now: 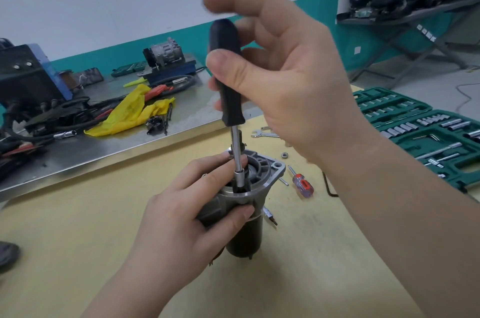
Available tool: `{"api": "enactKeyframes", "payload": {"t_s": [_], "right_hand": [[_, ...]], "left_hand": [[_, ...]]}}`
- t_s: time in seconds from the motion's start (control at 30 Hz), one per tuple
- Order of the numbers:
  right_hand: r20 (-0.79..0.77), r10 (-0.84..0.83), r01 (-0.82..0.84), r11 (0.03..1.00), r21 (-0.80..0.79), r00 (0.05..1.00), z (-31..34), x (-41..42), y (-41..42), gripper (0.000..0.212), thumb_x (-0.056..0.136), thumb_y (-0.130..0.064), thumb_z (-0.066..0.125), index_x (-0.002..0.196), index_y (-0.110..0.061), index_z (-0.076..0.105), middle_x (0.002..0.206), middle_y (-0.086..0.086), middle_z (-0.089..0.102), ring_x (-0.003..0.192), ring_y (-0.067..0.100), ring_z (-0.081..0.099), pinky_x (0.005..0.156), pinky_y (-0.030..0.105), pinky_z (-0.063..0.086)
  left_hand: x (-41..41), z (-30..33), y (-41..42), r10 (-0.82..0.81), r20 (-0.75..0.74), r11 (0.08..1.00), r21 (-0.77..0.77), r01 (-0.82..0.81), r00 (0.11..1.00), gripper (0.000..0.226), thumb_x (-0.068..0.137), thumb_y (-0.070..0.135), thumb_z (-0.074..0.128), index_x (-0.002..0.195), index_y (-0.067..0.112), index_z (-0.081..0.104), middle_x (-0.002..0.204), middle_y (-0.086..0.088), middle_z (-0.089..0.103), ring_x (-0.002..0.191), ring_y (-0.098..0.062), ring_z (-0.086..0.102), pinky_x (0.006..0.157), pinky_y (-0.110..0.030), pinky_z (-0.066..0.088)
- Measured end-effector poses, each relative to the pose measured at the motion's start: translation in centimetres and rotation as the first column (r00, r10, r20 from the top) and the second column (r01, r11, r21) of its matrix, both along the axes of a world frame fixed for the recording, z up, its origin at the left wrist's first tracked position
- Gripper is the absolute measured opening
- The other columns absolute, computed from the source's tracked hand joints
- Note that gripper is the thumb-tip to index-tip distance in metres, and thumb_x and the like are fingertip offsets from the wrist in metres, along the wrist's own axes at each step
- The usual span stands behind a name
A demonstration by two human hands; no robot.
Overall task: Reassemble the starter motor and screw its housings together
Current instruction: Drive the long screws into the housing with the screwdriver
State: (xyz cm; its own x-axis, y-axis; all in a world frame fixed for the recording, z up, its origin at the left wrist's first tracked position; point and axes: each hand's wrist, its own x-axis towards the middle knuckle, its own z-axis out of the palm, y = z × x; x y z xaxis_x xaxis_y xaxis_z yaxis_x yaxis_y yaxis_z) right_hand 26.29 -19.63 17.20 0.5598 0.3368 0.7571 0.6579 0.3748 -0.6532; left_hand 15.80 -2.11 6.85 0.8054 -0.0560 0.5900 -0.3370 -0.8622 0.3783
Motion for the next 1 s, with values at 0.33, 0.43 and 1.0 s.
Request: {"api": "enactKeyframes", "payload": {"t_s": [0.33, 0.43, 1.0], "right_hand": [[0.096, -0.212, 0.220, 0.972, -0.086, 0.973, 0.1, -1.1, 0.3, 0.033, 0.099, -0.008, 0.070, 0.131, -0.011, 0.061, 0.097, 0.005, 0.074, 0.076, 0.019, 0.076, 0.075, 0.040, 0.065], [0.327, -0.555, 0.605, 0.793, -0.068, 0.764, 0.0, -1.4, 0.3, 0.031, 0.094, -0.019, 0.073, 0.124, -0.013, 0.065, 0.085, -0.003, 0.072, 0.063, 0.016, 0.064, 0.069, 0.035, 0.058], [0.101, -0.368, 0.381, 0.908, -0.175, 0.924, 0.8, -1.2, 0.2, 0.032, 0.090, -0.025, 0.083, 0.118, -0.020, 0.068, 0.075, -0.013, 0.061, 0.070, 0.012, 0.070, 0.069, 0.033, 0.063]], "left_hand": [[0.0, -0.1, -0.1, -0.006, 0.013, 1.000, -0.020, 0.006, 1.000, 0.055, 0.087, 0.053, 0.073, 0.141, 0.047, 0.063, 0.145, 0.022, 0.061, 0.125, -0.001, 0.065, 0.088, -0.027, 0.058], [0.1, -0.1, -0.2, 0.001, 0.012, 1.000, -0.021, -0.001, 1.000, 0.050, 0.087, 0.051, 0.073, 0.135, 0.045, 0.067, 0.143, 0.022, 0.062, 0.124, -0.002, 0.065, 0.087, -0.021, 0.055], [-0.3, 0.0, -0.6, 0.026, 0.038, 0.999, 0.020, -0.027, 0.999, 0.078, 0.068, 0.063, 0.080, 0.142, 0.053, 0.056, 0.145, 0.023, 0.060, 0.125, 0.002, 0.064, 0.091, -0.024, 0.058]]}}
